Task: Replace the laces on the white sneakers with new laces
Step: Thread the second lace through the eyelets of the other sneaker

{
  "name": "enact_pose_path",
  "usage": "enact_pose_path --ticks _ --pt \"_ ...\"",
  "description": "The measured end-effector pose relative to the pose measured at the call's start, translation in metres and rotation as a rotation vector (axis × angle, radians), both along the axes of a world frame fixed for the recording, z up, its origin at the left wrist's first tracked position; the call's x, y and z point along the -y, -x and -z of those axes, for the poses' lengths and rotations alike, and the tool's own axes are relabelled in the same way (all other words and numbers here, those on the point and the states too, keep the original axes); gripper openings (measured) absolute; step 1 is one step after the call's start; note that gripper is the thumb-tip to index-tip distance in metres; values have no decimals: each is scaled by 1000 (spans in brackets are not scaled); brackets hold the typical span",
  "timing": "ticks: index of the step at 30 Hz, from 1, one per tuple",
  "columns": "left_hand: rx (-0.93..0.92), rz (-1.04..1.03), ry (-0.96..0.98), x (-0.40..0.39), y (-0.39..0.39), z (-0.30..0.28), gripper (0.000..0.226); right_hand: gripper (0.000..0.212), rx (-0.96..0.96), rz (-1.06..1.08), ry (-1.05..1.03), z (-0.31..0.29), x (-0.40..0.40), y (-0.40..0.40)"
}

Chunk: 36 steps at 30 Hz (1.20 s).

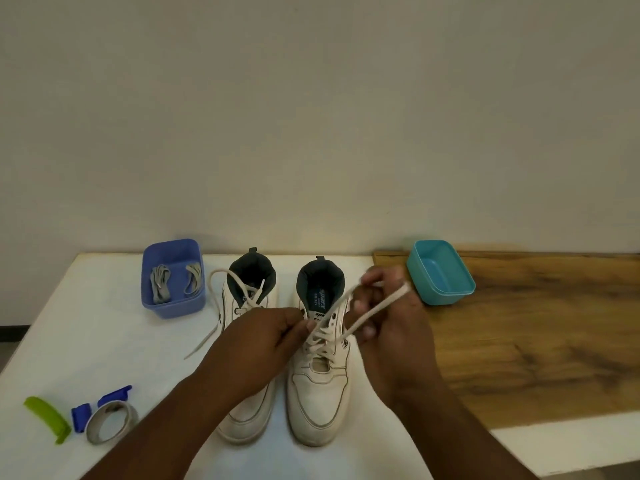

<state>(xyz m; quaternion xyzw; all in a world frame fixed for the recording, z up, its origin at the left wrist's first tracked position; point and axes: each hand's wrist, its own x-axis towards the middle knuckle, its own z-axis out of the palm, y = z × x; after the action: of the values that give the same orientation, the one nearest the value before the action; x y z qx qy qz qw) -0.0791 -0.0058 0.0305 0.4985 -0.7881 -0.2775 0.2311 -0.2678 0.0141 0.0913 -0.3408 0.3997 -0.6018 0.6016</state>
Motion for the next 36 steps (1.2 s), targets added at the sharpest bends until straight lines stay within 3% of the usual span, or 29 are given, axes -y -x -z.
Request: enact_pose_path --ticks 2,4,10,13,15,17,20,26,31,33,36 --pt "164 25 18 -2 3 4 34 35 167 155 -28 -2 6 11" --pt "212 19 10 -3 4 5 18 40 244 330 -60 -1 11 23" --pt "212 31 7 -4 4 5 15 42 113 704 -272 11 14 50" --pt "71 21 77 -5 8 7 28 35 -136 516 -333 8 14 39" --pt "-117 -33 76 -7 13 -2 36 34 -607 113 -316 9 9 20" --pt "-276 -60 -30 -8 17 -9 45 38 -1044 -315 -172 19 -5 -1" --pt "-359 -39 -171 -9 16 -7 34 32 -1125 -559 -67 31 -21 -19" --pt "-614 -148 -356 -7 14 -17 16 41 -1234 -670 -25 34 -20 -23" --pt "-593 -204 -301 -8 15 -16 18 37 -1138 -671 -40 34 -18 -21" --pt "-519 -287 -165 -4 12 -13 22 32 -1166 -516 -53 37 -13 -15" --pt "-306 -327 70 3 6 -5 24 39 -1300 -121 -135 49 -2 -2"
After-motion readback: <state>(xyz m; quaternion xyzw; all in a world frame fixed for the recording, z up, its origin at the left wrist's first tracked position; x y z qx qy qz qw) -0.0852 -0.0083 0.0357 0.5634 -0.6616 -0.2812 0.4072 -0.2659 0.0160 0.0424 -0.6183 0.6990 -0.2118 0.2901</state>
